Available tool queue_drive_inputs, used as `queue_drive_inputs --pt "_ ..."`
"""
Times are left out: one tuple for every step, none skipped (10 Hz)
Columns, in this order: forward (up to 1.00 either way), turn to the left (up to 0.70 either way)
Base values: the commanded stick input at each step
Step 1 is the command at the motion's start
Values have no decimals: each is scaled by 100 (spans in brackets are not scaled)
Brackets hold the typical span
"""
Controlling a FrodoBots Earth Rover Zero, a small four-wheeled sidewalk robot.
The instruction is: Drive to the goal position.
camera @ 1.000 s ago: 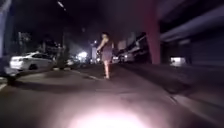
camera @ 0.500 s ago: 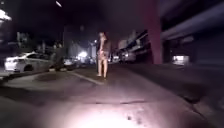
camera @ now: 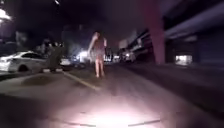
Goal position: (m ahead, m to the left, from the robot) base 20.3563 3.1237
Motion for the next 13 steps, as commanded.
queue_drive_inputs --pt "100 0" --pt "100 0" --pt "100 0" --pt "100 0" --pt "100 0" --pt "100 0" --pt "100 0" --pt "100 0" --pt "100 0" --pt "100 0" --pt "100 0" --pt "100 0" --pt "100 0"
